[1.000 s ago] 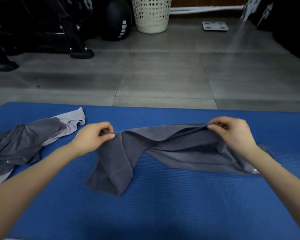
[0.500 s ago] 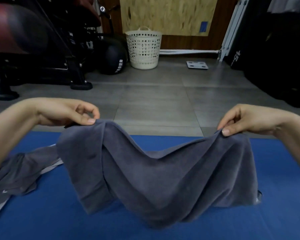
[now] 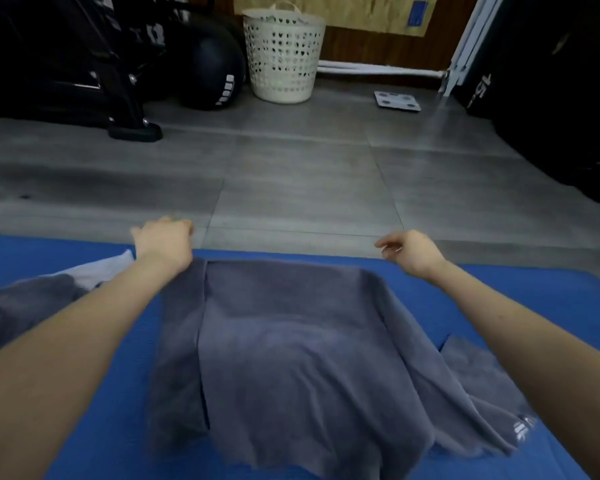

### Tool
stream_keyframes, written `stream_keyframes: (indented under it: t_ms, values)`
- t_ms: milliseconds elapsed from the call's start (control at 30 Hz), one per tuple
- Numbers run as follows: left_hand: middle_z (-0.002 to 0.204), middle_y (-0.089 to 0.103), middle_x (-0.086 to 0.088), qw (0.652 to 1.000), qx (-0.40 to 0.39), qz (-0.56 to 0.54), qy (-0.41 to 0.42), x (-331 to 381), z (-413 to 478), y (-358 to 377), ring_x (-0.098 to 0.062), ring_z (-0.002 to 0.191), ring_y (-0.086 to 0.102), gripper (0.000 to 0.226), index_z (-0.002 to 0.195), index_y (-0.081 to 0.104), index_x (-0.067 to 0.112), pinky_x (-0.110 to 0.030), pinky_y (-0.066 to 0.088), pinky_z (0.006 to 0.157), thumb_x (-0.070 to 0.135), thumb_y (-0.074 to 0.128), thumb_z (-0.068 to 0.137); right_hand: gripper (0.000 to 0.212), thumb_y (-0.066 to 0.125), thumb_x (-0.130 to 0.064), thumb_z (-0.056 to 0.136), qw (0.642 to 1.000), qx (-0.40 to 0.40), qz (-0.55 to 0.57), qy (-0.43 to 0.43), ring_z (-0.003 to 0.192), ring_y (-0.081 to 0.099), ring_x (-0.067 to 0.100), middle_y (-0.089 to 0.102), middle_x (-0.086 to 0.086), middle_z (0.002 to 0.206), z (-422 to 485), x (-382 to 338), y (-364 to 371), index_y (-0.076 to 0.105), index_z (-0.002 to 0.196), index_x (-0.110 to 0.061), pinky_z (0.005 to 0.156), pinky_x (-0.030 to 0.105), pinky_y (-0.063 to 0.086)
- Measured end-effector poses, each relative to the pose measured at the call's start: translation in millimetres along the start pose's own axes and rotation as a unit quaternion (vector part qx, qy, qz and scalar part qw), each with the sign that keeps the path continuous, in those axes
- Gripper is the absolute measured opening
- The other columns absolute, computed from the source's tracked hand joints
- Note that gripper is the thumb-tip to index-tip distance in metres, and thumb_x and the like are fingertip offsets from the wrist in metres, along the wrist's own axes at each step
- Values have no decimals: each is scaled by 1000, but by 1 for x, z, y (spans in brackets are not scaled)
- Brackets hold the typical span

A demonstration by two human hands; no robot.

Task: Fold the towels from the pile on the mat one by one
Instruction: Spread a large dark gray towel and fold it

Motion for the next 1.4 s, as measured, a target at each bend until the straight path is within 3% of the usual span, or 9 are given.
stream_keyframes:
  t_ms: [200, 333, 667, 767, 900, 967, 1067, 1200, 1400]
  values:
    - [120, 58, -9, 985, -10, -44, 168, 106, -35, 71, -33, 113, 51, 31, 119, 58, 23, -44, 29, 104, 23, 52, 89, 22, 58, -10, 88, 990, -78, -43, 113, 103, 62, 21, 68, 3, 112, -40, 133, 18, 68, 107, -13, 87, 29, 47]
    - [124, 56, -3, 958, -38, -62, 276, 199, -73, 90, -26, 118, 47, 31, 123, 56, 26, -38, 21, 107, 27, 48, 93, 21, 59, -24, 88, 969, -100, -106, 197, 106, 59, 24, 67, 2, 114, -97, 232, 30, 68, 106, -17, 89, 32, 46]
    - [120, 57, 7, 835, -50, 18, 548, 416, -139, 89, -17, 109, 45, 30, 119, 57, 26, -30, 23, 99, 37, 42, 95, 59, 59, -46, 84, 966, -69, -151, 199, 120, 48, 22, 55, -6, 129, -116, 321, 65, 37, 138, -33, 101, 40, 32]
    - [124, 56, 8, 817, -89, 29, 569, 457, -149, 103, -17, 112, 45, 34, 122, 55, 28, -32, 23, 101, 43, 47, 92, 45, 60, -45, 85, 968, -21, -170, 186, 111, 51, 19, 64, -8, 110, -112, 327, 58, 50, 127, -32, 96, 37, 26]
    - [127, 55, 11, 800, -144, 31, 581, 482, -165, 131, -17, 117, 45, 42, 126, 52, 34, -39, 19, 107, 51, 52, 87, 21, 74, -38, 76, 960, 45, 30, 273, 100, 59, 15, 65, -10, 88, -133, 361, 24, 66, 93, -29, 96, 37, 36]
    - [125, 56, 10, 795, -151, 63, 584, 482, -172, 143, -17, 117, 46, 42, 126, 52, 34, -43, 15, 110, 50, 53, 87, 14, 77, -34, 73, 939, 96, 83, 321, 92, 62, 21, 65, -5, 80, -158, 388, -4, 66, 79, -27, 84, 36, 46]
    - [118, 60, 9, 807, -101, 56, 579, 483, -173, 140, -16, 112, 50, 31, 119, 55, 33, -38, 17, 108, 43, 51, 90, 14, 78, -33, 71, 911, 119, 93, 384, 83, 63, 24, 67, 1, 78, -199, 416, -33, 71, 74, -21, 68, 30, 44]
    - [96, 68, 4, 836, -25, -92, 541, 480, -159, 111, -21, 97, 58, 14, 96, 67, 25, -36, 23, 101, 30, 64, 82, 13, 77, -29, 71, 899, 110, 98, 412, 78, 63, 28, 67, 5, 75, -227, 420, -40, 69, 67, -20, 68, 36, 51]
    - [69, 67, -1, 837, 49, -179, 515, 462, -136, 49, -29, 72, 62, 13, 74, 66, 18, -39, 39, 81, 20, 76, 67, 19, 76, -18, 73, 884, 251, 187, 346, 60, 50, 21, 60, 2, 65, -243, 381, -120, 62, 60, -19, 60, 30, 40]
Point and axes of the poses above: each hand's wrist, its own z-axis towards the middle knuckle, its own y-axis out of the palm, x = y × z, the point moved 8 cm from there along z, towards the middle knuckle
